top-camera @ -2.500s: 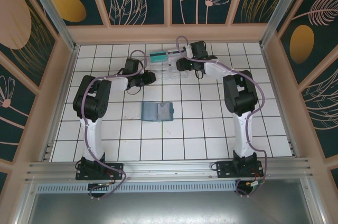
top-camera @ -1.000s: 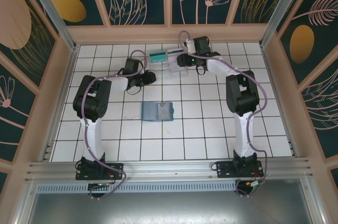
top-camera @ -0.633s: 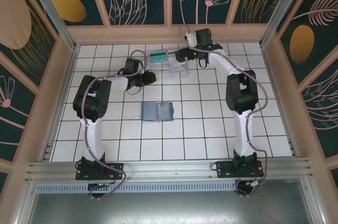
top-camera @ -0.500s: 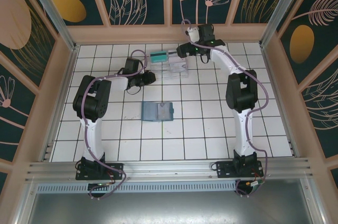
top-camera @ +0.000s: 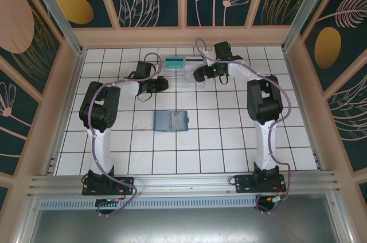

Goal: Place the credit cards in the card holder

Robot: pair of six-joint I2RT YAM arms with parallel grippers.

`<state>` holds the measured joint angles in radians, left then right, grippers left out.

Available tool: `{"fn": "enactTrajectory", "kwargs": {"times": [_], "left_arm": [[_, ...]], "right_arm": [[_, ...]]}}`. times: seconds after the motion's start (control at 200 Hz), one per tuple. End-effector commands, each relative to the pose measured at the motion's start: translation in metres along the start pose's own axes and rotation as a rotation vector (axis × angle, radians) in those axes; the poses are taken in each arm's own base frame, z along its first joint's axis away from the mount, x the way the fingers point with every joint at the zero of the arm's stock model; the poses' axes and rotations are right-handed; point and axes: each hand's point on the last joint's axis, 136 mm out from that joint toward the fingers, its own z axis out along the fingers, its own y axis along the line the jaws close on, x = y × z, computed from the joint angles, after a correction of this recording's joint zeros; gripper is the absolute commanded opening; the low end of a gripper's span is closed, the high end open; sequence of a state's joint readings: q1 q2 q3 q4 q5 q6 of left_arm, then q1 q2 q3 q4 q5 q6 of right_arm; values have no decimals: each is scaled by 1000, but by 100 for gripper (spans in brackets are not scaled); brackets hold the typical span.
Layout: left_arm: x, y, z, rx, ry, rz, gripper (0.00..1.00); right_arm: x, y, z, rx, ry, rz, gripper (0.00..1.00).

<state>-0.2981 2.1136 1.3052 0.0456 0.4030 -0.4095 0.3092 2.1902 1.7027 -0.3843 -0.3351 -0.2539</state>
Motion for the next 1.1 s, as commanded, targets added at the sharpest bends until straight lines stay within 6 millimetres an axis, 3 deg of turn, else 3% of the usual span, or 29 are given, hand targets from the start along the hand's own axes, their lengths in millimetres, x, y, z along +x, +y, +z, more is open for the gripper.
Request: {"fn": "enactTrajectory", "kwargs": {"times": [0.0, 0.155, 0.445, 0.626, 1.096], "left_arm": [[38, 39, 1, -131, 142, -17, 0], [31, 39, 1, -149, 157, 53, 0], [31, 49, 1, -201, 208, 189, 0], [29, 44, 3, -172, 211, 208, 0], [36, 41, 5, -138, 210, 198, 0]], "right_arm": [[-18, 9, -21, 1, -67, -64, 99], [-14, 11, -17, 9, -54, -65, 99], [-9, 32, 2, -1, -44, -93, 99], [-7, 39, 10, 6, -37, -111, 99], [7, 26, 33, 97, 30, -126, 99]]}}
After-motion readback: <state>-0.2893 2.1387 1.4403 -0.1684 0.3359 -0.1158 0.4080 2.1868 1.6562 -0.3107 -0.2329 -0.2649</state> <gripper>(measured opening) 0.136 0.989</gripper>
